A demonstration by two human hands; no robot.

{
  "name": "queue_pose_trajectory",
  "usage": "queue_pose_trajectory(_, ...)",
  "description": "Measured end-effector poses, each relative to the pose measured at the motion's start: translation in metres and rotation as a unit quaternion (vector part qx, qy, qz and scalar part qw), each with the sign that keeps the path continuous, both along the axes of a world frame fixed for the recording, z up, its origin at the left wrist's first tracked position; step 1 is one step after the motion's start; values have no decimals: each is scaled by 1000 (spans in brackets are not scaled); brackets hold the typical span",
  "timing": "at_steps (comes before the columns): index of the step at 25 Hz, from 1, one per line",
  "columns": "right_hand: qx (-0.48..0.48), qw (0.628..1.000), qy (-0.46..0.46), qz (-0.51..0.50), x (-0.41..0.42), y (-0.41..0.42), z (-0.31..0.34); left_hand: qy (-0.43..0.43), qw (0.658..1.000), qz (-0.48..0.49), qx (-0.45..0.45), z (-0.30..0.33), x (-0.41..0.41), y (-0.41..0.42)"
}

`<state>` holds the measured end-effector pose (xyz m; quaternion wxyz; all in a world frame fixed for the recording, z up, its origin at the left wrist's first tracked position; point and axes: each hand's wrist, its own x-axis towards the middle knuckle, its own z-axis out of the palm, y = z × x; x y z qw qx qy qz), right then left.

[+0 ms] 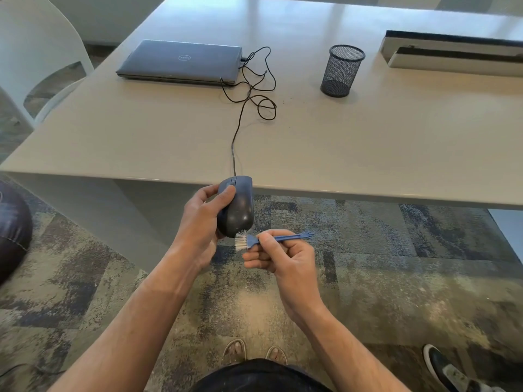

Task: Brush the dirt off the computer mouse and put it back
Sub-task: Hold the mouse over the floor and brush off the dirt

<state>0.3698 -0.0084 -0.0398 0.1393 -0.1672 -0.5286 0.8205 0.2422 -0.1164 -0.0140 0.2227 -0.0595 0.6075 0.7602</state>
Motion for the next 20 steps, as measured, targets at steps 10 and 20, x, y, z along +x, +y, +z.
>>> queue_pose_trajectory(10,59,997,15,42,3,-3,-1,1,1000,-14,-3,-3,1,-1)
queue_pose_trajectory(20,8,996,-28,84,-29,39,23,27,996,-79,-25,-1,9,4)
